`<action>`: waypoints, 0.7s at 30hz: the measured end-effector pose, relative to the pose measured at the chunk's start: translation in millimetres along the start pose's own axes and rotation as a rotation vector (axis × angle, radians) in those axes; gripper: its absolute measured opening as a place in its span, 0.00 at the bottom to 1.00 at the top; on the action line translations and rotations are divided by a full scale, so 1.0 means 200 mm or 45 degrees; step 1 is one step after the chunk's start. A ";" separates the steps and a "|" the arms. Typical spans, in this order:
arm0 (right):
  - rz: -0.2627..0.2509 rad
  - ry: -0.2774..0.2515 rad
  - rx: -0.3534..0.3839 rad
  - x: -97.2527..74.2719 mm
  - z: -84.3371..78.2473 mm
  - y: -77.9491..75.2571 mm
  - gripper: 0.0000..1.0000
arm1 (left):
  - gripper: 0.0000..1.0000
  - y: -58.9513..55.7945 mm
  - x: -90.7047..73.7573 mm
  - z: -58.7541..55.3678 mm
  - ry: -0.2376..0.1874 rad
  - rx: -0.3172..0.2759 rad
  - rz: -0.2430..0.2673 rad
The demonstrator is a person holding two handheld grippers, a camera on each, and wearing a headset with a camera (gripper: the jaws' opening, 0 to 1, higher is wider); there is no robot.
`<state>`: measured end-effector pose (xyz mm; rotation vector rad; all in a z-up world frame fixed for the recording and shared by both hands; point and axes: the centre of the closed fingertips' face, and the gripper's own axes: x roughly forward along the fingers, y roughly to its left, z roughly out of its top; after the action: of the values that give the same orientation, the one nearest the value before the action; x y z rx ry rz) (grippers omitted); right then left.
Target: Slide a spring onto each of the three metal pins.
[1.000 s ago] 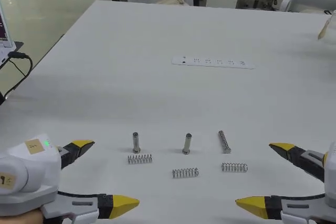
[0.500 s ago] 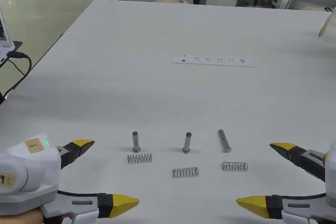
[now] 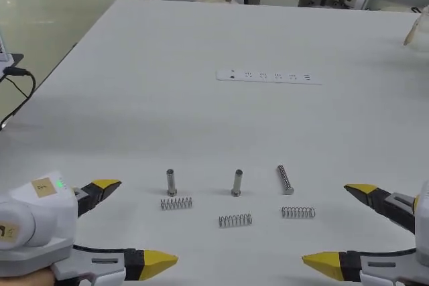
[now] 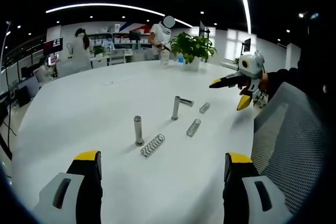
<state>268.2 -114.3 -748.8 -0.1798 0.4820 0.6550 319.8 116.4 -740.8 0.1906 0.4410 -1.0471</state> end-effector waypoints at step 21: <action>-0.010 0.000 -0.004 -0.02 0.01 0.00 0.91 | 0.95 -0.01 0.00 0.02 -0.016 0.009 -0.002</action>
<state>266.9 -116.3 -745.0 -0.1843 0.4798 0.6477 319.9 114.3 -737.0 0.1897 0.4264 -1.0512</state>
